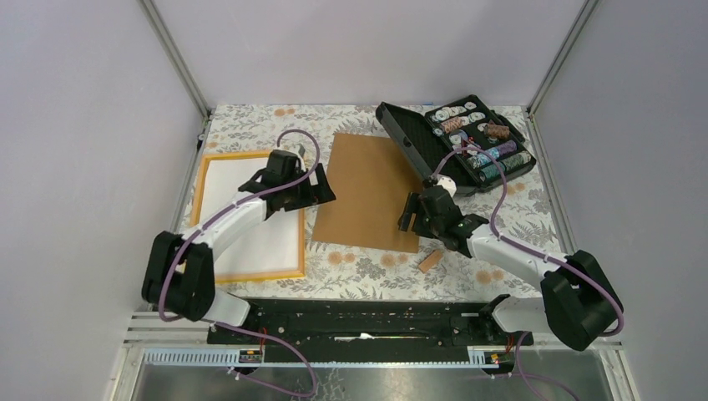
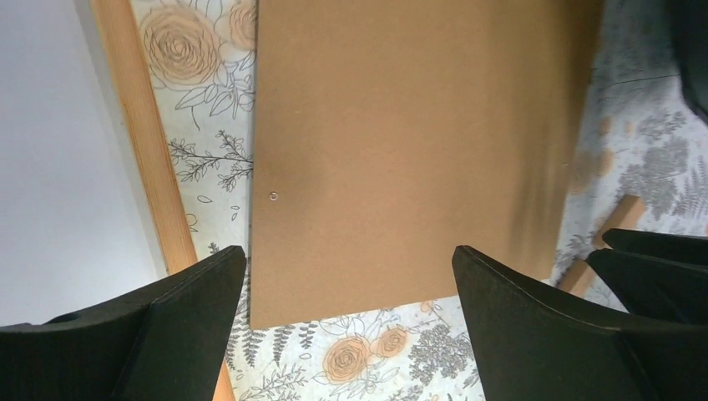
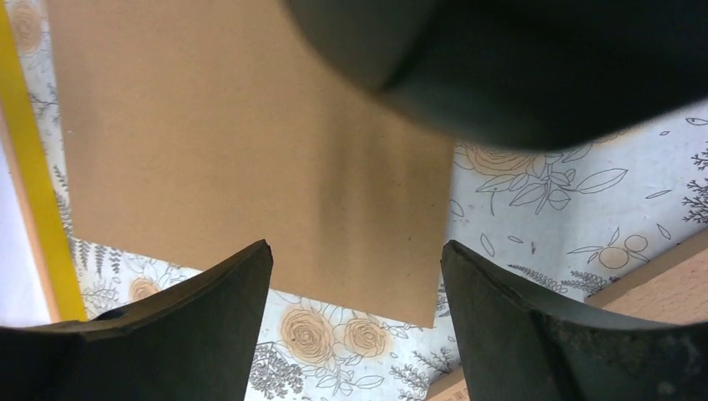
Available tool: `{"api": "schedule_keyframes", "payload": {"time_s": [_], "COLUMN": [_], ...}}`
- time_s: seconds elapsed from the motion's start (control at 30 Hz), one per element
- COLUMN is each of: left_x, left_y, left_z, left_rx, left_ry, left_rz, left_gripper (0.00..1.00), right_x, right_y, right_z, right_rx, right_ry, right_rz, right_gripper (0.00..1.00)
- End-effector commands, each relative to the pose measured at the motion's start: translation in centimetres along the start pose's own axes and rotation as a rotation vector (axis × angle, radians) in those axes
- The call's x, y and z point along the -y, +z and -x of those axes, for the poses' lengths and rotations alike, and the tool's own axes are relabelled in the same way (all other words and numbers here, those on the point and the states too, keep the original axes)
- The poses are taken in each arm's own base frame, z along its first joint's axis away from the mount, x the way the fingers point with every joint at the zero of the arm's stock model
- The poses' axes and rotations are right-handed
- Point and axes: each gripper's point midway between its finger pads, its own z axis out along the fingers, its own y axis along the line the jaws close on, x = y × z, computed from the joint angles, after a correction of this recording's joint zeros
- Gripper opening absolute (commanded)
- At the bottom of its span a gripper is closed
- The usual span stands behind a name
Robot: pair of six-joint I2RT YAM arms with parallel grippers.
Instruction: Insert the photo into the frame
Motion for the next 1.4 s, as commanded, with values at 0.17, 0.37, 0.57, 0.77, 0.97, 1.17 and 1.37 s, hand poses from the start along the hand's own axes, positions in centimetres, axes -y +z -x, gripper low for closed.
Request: {"api": "schedule_keyframes", "payload": {"time_s": [0.17, 0.37, 0.57, 0.77, 0.97, 1.17, 1.37], "left_x": [-1.8, -2.5, -2.8, -3.1, -2.1, -0.2, 4.4], "left_y": [3.9, 5.1, 6.0, 6.1, 5.8, 4.6, 1.7], "left_z": [-0.5, -2.7, -5.1, -6.6, -8.0, -8.3, -6.7], "left_rx": [0.036, 0.008, -0.034, -0.066, -0.111, -0.140, -0.124], "left_ry": [-0.007, -0.006, -0.017, -0.040, -0.071, -0.098, -0.122], "left_rz": [0.084, 0.121, 0.110, 0.090, 0.023, -0.077, -0.285], "left_gripper": [0.99, 0.99, 0.99, 0.99, 0.99, 0.99, 0.99], "right_x": [2.2, 2.9, 3.4, 4.0, 4.8, 3.6, 2.8], "right_y": [2.1, 2.9, 2.4, 1.4, 1.0, 1.8, 1.7], "right_z": [-1.0, -2.5, -3.6, -4.2, -5.7, -6.9, -8.0], "right_rx": [-0.025, -0.059, -0.078, -0.077, -0.099, -0.148, -0.173], "right_ry": [-0.015, 0.001, 0.013, 0.019, 0.040, 0.068, 0.118], "right_rz": [-0.051, -0.050, -0.043, -0.042, -0.032, 0.037, 0.098], "right_gripper": [0.76, 0.75, 0.75, 0.78, 0.82, 0.80, 0.77]}}
